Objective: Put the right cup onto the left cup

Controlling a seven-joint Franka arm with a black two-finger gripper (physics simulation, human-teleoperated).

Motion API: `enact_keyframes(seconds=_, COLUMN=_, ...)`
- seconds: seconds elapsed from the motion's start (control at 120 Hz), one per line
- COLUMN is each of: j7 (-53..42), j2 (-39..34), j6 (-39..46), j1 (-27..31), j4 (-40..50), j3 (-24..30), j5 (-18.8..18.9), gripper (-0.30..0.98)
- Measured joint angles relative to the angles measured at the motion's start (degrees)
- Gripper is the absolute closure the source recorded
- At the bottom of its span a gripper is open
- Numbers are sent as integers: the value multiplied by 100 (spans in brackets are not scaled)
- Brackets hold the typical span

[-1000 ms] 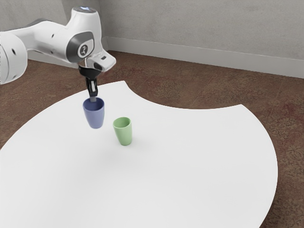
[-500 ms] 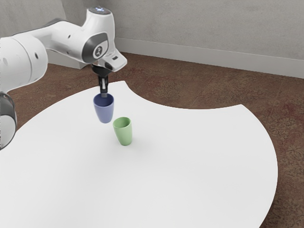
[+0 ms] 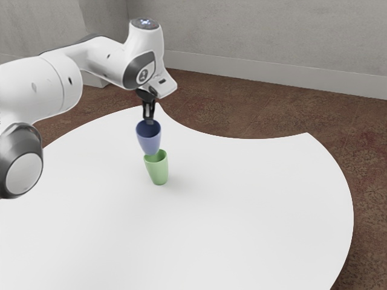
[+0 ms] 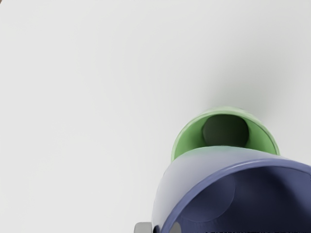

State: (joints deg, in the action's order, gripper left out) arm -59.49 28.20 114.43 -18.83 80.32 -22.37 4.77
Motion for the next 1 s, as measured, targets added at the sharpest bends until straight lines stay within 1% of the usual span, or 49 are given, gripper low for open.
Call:
enact_keyframes(seconds=0.292, j7=-212, j2=325, j6=98, j1=12, j4=-145, j3=80, j5=-148, gripper=79)
enact_keyframes(seconds=0.6, j7=-343, j2=384, j6=138, j1=53, j4=-153, j3=98, j5=-327, gripper=79)
enact_keyframes(seconds=0.625, j7=-348, j2=373, j6=137, j1=53, j4=-139, j3=96, j5=-342, gripper=75)
enact_keyframes(seconds=0.758, j7=-364, j2=301, j6=92, j1=62, j4=-88, j3=75, j5=-515, gripper=45)
enact_keyframes(seconds=0.817, j7=-368, j2=215, j6=45, j1=62, j4=-73, j3=68, j5=-552, gripper=34)
enact_keyframes(seconds=0.9, j7=-354, j2=-56, j6=-139, j1=63, j4=-58, j3=54, j5=-564, gripper=23)
enact_keyframes(seconds=1.0, j7=-264, j2=-650, j6=-625, j1=27, j4=103, j3=77, j5=-558, gripper=14)
